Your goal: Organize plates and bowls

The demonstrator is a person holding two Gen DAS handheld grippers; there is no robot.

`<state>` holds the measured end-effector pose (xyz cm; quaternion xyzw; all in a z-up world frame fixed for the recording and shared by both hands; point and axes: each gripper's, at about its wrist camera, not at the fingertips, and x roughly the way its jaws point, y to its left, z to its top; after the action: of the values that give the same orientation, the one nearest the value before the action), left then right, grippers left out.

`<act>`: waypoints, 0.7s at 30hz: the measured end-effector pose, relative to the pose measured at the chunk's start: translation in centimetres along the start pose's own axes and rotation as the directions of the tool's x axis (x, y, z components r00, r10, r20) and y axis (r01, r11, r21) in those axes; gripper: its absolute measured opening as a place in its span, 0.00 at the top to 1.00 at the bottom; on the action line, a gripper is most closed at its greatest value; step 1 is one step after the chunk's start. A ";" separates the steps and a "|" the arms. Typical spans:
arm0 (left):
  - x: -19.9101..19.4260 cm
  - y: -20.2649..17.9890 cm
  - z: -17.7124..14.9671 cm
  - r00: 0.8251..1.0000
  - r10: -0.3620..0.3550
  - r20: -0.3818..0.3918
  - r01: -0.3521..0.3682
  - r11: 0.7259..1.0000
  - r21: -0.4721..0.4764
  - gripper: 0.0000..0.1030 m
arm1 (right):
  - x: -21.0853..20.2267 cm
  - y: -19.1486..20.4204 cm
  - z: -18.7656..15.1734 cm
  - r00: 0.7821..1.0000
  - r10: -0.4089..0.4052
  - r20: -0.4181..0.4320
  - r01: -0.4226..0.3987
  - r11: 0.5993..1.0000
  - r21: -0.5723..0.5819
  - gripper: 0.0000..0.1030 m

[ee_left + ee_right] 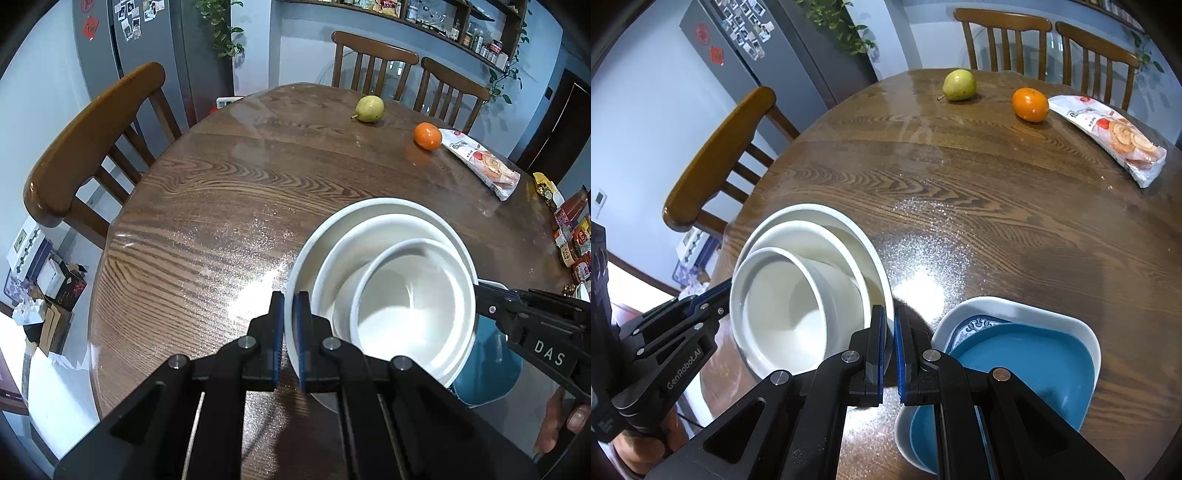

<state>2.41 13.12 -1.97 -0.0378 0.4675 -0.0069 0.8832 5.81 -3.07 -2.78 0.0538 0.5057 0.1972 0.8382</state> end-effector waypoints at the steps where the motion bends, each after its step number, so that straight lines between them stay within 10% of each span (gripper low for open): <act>1: -0.1 -0.1 0.0 1.000 0.001 0.003 -0.001 1.000 0.001 0.99 | -0.1 0.0 0.0 1.000 0.001 0.003 -0.001 1.000 -0.001 0.91; 21: -2.1 -2.6 0.6 0.999 -0.012 0.045 0.009 0.998 0.060 0.99 | -3.5 -1.3 -1.0 0.998 -0.013 0.061 0.011 1.000 0.028 0.91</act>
<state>1.75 10.65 0.29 -0.0138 0.4467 -0.0247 0.8942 3.83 -5.68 -0.80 0.0686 0.4829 0.1834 0.8535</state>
